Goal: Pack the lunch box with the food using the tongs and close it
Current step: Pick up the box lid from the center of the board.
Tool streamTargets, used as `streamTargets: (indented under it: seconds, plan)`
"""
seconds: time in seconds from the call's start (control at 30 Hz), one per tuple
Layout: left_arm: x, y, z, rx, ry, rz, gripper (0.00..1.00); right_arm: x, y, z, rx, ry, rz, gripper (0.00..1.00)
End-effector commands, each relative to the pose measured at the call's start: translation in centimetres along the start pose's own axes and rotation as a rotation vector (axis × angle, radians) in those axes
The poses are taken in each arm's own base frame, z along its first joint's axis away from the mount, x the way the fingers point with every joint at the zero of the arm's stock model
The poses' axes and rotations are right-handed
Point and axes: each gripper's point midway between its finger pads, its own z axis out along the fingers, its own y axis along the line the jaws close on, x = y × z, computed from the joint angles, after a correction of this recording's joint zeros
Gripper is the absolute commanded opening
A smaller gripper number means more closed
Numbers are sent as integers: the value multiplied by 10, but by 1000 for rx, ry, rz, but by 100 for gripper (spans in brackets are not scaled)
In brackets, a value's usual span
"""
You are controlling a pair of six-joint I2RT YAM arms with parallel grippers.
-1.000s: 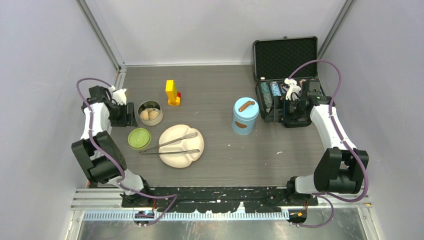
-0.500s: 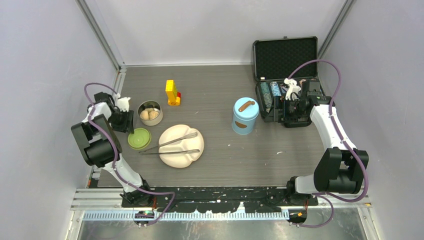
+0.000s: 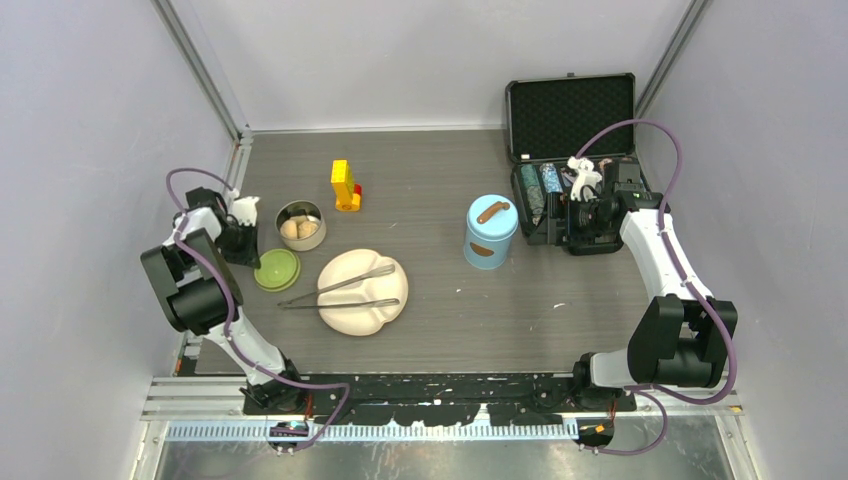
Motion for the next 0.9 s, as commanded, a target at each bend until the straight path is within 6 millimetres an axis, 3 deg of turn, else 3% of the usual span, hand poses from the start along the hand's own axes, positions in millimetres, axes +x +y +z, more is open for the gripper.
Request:
streamTargets:
  seconds: [0.0,0.27,0.47,0.67,0.87]
  plan:
    - [-12,15,-23,-38,-54,-14,0,-17,13,-16,-24,-66,-66,85]
    - [-30,18,-67,-73,-112,19,0,-21,18,-21,-30,-76,-79,85]
    - [-59,-8,-116,-15,-229,-2,0,-32,30,-31,-64,-120,-143,85]
    - [-79,-71,-150,107,-264,47,0,-61,60,-50,-86,-204,-354,85]
    - [-88,-183,-180,323,-269,222,0,-77,113,-68,-77,-227,-782,86]
